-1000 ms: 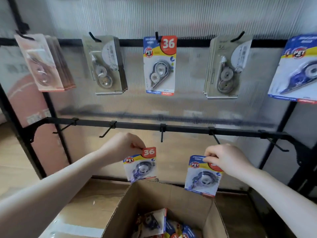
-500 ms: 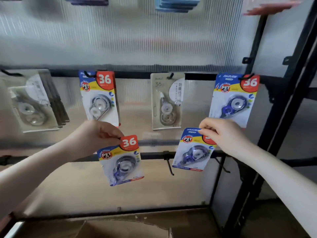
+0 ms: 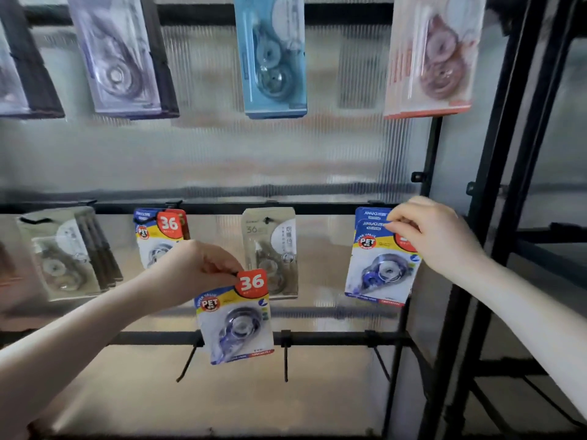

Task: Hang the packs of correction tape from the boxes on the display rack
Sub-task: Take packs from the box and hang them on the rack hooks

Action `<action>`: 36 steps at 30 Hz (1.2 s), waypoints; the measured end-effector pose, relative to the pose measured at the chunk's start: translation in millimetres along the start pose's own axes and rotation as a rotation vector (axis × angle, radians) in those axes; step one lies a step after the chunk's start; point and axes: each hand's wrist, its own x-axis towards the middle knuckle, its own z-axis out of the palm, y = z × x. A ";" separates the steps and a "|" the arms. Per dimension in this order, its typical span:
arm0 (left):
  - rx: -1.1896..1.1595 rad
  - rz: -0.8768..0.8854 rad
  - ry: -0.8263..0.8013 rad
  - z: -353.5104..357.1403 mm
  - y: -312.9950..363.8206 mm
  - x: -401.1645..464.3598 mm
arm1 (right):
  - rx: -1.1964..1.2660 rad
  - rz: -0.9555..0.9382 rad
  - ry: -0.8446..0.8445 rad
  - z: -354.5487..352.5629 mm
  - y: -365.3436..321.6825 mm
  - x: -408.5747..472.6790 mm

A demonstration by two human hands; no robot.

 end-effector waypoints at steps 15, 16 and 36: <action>0.039 0.050 -0.061 11.1 33.3 12.0 | 0.022 0.056 -0.411 -15.3 13.9 21.0; 0.035 0.049 -0.064 12.5 34.1 11.2 | 0.007 0.041 -0.417 -16.3 15.1 21.6; 0.079 0.117 -0.110 8.9 44.2 6.6 | 0.013 -0.039 -0.253 -35.7 12.3 31.7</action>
